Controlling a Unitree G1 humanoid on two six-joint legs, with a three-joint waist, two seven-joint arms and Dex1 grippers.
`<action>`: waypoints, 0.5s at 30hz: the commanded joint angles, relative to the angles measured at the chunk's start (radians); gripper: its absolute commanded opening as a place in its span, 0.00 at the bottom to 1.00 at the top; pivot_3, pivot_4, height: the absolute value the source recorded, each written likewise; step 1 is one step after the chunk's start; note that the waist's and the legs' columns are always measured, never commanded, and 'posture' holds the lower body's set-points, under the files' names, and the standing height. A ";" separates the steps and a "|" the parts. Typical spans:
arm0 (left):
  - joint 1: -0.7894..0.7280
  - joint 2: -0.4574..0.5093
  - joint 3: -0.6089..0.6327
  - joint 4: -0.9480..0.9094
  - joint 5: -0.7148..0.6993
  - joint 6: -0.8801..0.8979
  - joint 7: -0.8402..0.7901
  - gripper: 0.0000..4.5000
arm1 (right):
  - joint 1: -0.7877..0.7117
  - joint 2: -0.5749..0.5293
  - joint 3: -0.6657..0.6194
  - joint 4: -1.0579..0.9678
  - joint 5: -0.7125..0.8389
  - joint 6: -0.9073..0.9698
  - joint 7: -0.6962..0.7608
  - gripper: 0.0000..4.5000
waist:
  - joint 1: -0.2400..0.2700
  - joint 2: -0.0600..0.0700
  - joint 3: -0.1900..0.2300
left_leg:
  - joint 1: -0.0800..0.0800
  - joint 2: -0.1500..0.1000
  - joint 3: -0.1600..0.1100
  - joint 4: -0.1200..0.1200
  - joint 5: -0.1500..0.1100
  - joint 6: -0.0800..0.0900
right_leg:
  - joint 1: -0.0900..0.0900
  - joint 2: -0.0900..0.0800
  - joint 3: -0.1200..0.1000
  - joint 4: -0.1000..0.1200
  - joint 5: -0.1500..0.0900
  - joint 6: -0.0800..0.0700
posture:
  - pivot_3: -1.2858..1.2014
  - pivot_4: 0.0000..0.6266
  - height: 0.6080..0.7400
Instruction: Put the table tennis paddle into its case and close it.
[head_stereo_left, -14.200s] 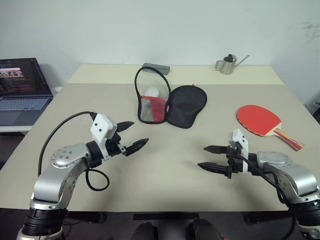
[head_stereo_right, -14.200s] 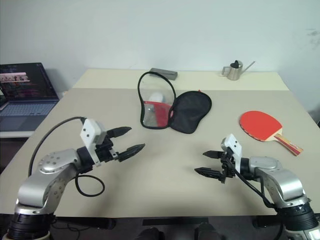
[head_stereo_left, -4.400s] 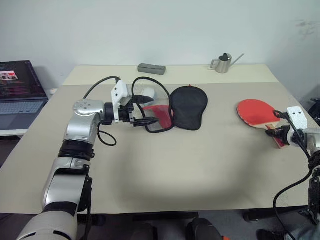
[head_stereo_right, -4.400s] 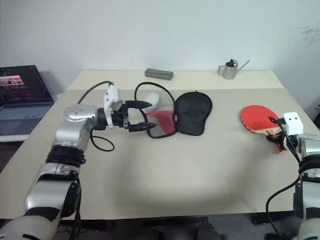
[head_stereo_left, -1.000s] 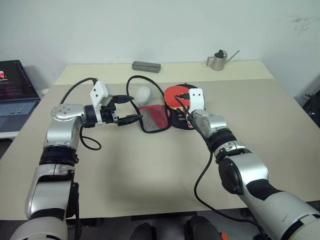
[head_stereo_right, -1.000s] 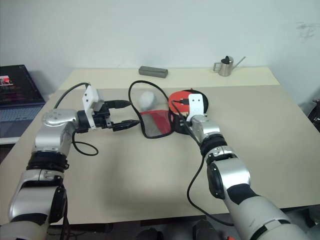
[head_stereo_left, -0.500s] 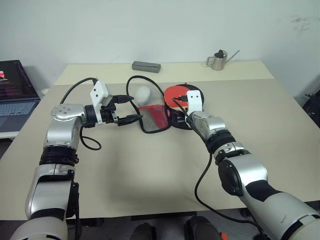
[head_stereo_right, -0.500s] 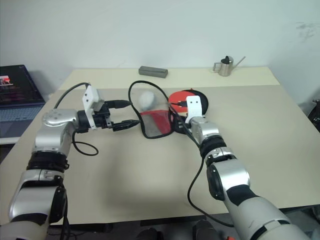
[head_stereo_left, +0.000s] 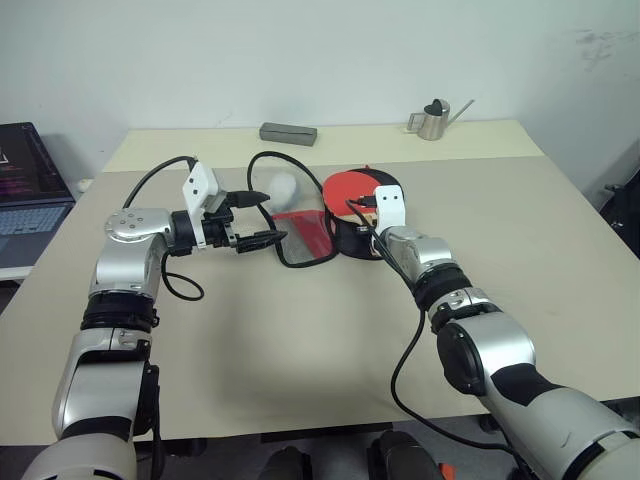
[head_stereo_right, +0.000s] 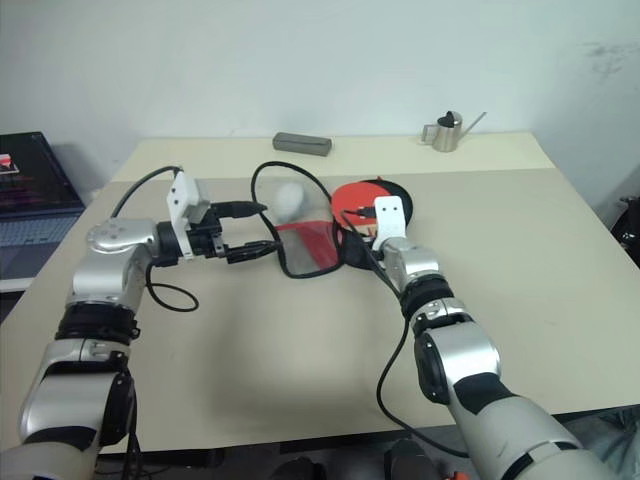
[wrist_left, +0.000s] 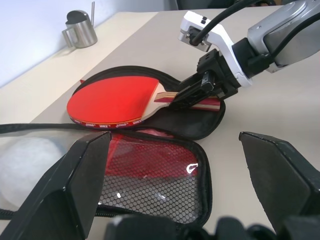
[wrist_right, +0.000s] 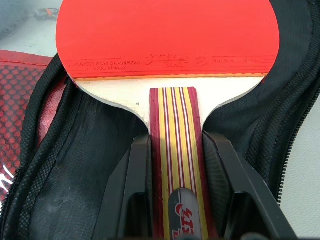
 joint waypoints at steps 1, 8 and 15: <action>-0.015 0.007 0.016 -0.029 -0.012 -0.009 -0.002 1.00 | -0.011 0.006 0.008 -0.054 -0.008 -0.016 -0.011 0.23 | 0.000 0.000 0.000 | 0.000 0.000 0.000 0.000 0.000 0.000 | 0.000 0.000 0.000 0.000 0.000 0.000 | 0.52 0.24 1.00; -0.020 0.007 0.016 -0.024 -0.009 -0.012 -0.001 1.00 | -0.003 0.004 0.020 -0.068 -0.018 -0.031 -0.036 0.23 | 0.000 0.000 0.000 | 0.000 0.000 0.000 0.000 0.000 0.000 | 0.000 0.000 0.000 0.000 0.000 0.000 | 0.52 0.24 1.00; -0.020 0.008 0.015 -0.024 -0.008 -0.013 0.001 1.00 | 0.010 0.001 0.028 -0.076 -0.032 -0.045 -0.055 0.23 | 0.001 0.000 0.000 | 0.000 0.000 0.000 0.000 0.000 0.000 | 0.000 0.000 0.000 0.000 0.000 0.000 | 0.52 0.24 1.00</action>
